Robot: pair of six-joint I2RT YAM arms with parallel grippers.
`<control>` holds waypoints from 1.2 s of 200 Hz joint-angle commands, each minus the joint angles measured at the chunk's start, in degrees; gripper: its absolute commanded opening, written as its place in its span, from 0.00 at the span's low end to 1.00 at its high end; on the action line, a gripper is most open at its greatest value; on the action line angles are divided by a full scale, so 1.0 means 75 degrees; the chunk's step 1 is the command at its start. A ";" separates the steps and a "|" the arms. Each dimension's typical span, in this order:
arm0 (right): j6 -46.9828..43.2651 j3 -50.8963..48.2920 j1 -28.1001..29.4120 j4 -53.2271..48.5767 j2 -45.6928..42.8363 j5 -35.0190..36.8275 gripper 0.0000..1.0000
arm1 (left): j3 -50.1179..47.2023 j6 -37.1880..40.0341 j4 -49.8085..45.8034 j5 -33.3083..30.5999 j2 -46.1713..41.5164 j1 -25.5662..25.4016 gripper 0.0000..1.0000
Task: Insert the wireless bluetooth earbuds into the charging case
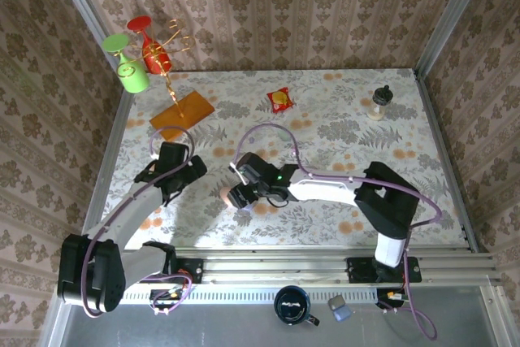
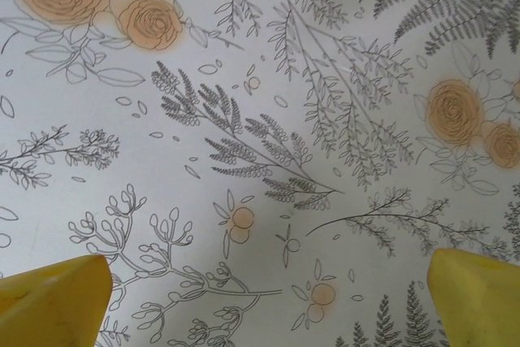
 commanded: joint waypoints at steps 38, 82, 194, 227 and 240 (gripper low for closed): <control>-0.0389 0.1267 0.0392 -0.0872 0.1141 0.0650 0.72 | -0.0244 0.0134 0.0104 0.0273 -0.0138 0.0151 1.00; -0.0506 0.1512 0.0496 -0.1155 0.1588 0.0568 0.68 | -0.0294 0.0190 0.0071 0.0230 -0.0293 0.0163 1.00; -0.0744 0.0895 0.0139 -0.0591 0.0912 0.0302 0.42 | -0.0425 0.0853 0.0299 0.0470 -0.0660 0.0164 1.00; -0.1231 0.0030 -0.0430 0.0073 0.0070 -0.0567 0.42 | -0.0808 0.1641 0.0985 0.0716 -0.1193 0.0166 0.96; -0.1662 -0.0269 -0.0713 0.0114 -0.0263 -0.0917 0.42 | -0.0980 0.2065 0.1380 0.0980 -0.1409 0.0151 0.88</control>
